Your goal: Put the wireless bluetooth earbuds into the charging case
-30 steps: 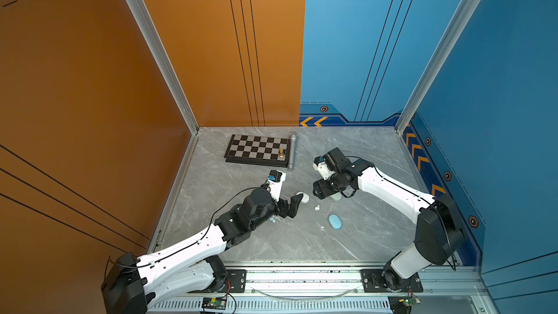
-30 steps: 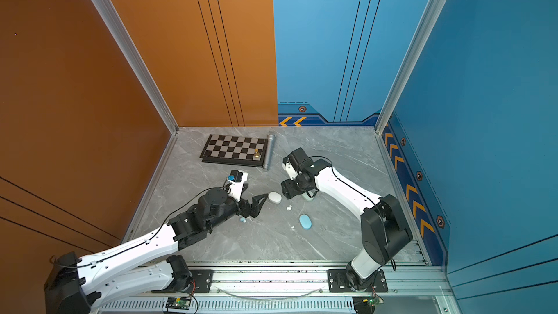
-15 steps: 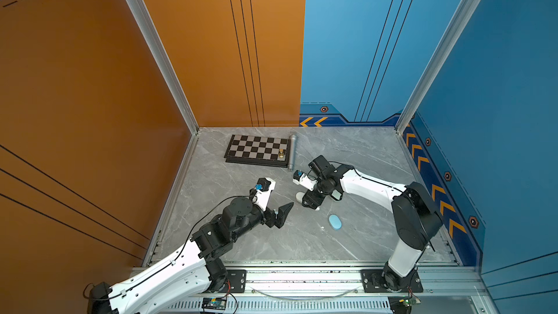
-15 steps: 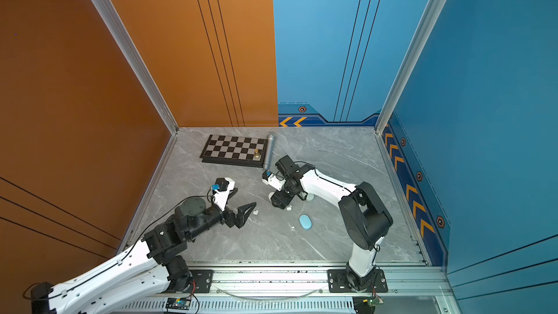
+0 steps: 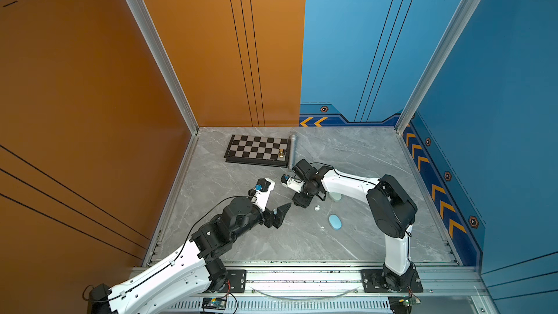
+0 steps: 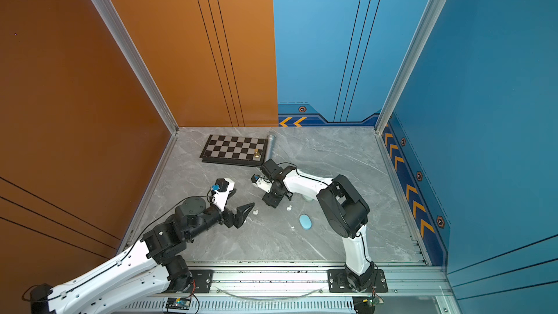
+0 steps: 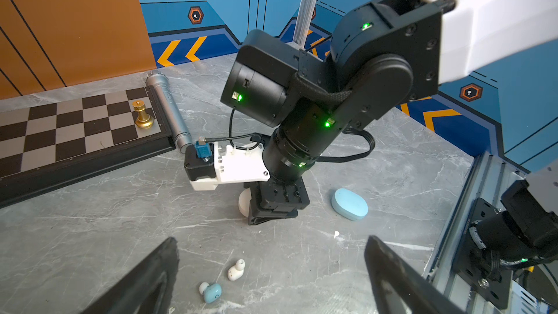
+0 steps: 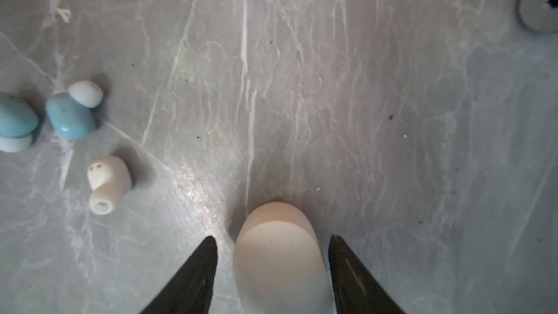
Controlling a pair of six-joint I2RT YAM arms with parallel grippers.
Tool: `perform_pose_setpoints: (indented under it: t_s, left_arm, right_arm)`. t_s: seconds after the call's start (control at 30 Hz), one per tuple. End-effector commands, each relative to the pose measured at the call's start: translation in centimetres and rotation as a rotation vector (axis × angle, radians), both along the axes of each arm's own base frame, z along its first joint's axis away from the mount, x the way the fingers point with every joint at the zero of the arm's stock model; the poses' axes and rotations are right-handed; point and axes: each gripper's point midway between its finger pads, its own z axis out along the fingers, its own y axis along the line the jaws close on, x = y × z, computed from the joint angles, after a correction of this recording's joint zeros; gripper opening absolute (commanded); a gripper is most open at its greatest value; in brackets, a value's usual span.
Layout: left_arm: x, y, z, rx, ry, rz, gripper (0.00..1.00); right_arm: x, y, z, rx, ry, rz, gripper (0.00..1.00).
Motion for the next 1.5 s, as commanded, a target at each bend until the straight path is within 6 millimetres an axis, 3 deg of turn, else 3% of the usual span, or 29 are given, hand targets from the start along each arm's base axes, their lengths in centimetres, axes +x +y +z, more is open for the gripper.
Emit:
perform_pose_setpoints:
  t_s: [0.0,0.17,0.3,0.37,0.5,0.63,0.73,0.9,1.1,1.47]
  left_arm:
    - [0.3,0.6,-0.7,0.037,0.003,0.02,0.96]
    - [0.2,0.5,-0.5,0.038,-0.001,0.011,0.95]
    - [0.1,0.6,-0.3,0.04,-0.008,0.007,0.95]
    - [0.2,0.6,-0.1,0.038,-0.014,0.012,0.94]
    - [0.5,0.7,0.7,0.022,-0.035,0.032,0.94]
    - [1.3,0.8,2.1,-0.029,-0.068,0.068,0.94]
    - [1.9,0.4,3.0,-0.082,-0.079,0.085,0.95]
    - [3.2,-1.3,4.2,-0.17,-0.079,0.092,0.94]
    - [5.0,-3.5,6.0,-0.293,-0.098,0.092,0.94]
    - [7.2,-5.9,8.8,-0.389,-0.158,0.095,0.93]
  right_arm:
    - [1.1,-0.2,0.0,-0.043,-0.045,-0.036,0.55]
    - [1.0,-0.2,-0.3,-0.059,-0.051,-0.056,0.47]
    - [1.4,0.0,1.1,-0.03,-0.067,-0.097,0.42]
    - [1.8,0.1,2.5,0.015,-0.068,-0.153,0.41]
    - [2.9,-0.1,7.2,0.195,-0.013,-0.367,0.38]
    - [4.7,-2.0,12.4,0.412,0.084,-0.671,0.35]
    - [5.0,-3.0,15.9,0.55,0.15,-0.851,0.33]
    - [4.5,-4.1,20.1,0.727,0.252,-1.088,0.33]
    - [3.5,-3.9,24.2,0.989,0.372,-1.234,0.32]
    - [1.6,-2.7,27.4,1.125,0.458,-1.231,0.31]
